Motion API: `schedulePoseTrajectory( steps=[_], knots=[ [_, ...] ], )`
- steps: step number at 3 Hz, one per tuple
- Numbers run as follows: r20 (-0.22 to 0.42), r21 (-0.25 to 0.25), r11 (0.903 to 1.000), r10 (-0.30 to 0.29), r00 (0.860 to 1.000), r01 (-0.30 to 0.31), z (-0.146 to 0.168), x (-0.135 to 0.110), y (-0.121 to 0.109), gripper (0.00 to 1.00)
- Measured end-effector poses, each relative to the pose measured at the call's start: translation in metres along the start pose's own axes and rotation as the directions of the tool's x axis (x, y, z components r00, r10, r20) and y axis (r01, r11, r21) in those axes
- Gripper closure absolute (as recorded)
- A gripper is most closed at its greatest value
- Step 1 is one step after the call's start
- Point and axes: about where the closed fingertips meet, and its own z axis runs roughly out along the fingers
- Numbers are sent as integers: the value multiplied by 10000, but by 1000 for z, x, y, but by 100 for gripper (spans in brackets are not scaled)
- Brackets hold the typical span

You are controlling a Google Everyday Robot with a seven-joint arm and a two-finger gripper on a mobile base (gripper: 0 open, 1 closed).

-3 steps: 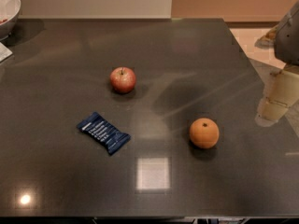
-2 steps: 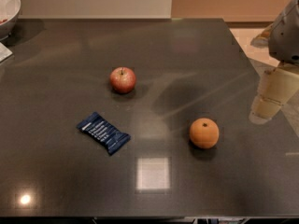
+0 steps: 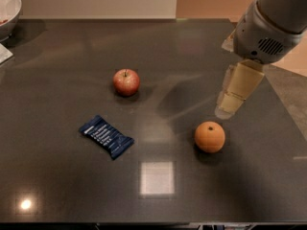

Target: Move rxbar blueberry near orange

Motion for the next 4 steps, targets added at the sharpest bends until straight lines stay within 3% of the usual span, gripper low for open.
schedulePoseTrajectory(
  steps=[2,4],
  knots=[
    [188,-390,9992,125,9997,-118,42,-68,14,0],
    [-350,-792,9966,199,9992,-226,92,-114,42,0]
  ],
)
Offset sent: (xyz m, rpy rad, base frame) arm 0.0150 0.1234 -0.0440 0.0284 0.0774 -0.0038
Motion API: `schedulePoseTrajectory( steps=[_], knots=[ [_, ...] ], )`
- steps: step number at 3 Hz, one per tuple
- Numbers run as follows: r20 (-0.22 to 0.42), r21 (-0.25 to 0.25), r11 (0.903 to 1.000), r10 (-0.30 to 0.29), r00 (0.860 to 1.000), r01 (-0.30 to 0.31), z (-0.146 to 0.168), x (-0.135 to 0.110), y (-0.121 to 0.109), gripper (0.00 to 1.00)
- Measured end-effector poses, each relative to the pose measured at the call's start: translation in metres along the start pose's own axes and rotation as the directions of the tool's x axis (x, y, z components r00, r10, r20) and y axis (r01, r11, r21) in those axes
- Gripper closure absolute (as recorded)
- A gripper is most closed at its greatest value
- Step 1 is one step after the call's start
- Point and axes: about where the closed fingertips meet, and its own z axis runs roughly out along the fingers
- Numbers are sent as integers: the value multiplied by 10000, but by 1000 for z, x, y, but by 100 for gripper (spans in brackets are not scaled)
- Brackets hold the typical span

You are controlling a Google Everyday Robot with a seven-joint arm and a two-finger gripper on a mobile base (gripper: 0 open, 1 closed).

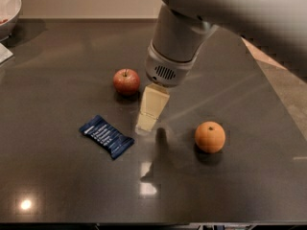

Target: Move rxbar blueberry near orange

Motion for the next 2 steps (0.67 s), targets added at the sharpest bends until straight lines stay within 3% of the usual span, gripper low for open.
schedulePoseTrajectory(
  steps=[1,2],
  knots=[
    [-435,-90,9996,247,9987,-251,33,-34,19,0],
    [-434,-89,9996,247,9988,-251,32,-34,19,0]
  ],
)
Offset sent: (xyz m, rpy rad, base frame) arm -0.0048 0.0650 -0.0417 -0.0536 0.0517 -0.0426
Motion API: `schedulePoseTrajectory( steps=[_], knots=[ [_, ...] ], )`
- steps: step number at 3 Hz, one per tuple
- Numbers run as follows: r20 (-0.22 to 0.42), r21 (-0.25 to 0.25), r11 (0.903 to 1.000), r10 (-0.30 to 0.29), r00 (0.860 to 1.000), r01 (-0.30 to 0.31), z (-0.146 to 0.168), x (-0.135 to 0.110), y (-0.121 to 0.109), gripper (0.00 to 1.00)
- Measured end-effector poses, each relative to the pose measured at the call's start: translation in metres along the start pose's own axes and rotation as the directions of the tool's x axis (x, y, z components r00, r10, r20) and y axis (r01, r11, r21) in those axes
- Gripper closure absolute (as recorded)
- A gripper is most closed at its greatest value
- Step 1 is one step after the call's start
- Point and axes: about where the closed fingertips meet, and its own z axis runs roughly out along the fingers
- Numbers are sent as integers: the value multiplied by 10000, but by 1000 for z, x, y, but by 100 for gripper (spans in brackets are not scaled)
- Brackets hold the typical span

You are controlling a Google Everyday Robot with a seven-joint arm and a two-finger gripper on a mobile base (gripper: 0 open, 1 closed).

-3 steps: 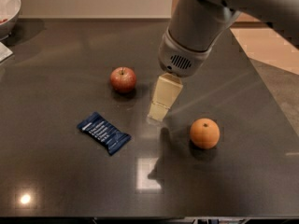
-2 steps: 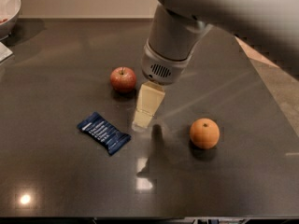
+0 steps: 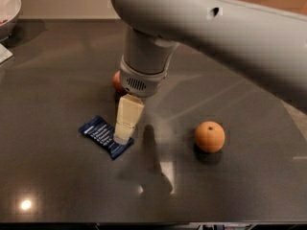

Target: Move rxbar blueberry near orange

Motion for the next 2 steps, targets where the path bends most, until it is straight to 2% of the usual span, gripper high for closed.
schedulePoseTrajectory(
  steps=[2],
  knots=[
    [-946,-431,9971,591,9938,-634,28,-11,10,0]
  ],
)
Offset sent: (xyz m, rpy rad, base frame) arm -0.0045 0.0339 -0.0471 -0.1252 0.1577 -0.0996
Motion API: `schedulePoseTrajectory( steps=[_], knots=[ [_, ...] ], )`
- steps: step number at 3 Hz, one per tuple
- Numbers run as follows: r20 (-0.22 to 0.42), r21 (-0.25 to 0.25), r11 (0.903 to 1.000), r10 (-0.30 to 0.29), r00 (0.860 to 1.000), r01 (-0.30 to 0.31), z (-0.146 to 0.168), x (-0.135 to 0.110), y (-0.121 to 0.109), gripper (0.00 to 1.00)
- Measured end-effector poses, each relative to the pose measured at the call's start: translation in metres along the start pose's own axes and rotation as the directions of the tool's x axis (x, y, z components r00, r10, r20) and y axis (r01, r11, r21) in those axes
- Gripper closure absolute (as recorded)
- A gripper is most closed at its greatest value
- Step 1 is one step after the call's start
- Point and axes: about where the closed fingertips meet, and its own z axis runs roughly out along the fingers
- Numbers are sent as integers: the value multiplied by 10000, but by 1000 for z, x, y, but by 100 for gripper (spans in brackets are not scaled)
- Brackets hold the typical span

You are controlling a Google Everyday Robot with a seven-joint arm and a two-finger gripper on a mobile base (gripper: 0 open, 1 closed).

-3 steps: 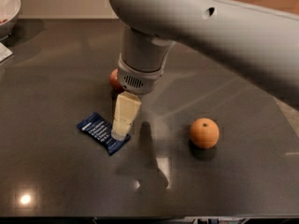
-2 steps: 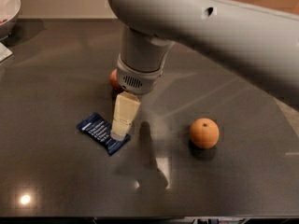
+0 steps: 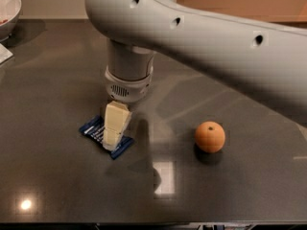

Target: Move rxbar blueberry near orange

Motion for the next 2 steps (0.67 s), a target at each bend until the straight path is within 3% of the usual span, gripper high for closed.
schedulePoseTrajectory(
  steps=[2],
  knots=[
    [-874,-172,9986,482,9950,-498,32,-15,14,0]
  ],
)
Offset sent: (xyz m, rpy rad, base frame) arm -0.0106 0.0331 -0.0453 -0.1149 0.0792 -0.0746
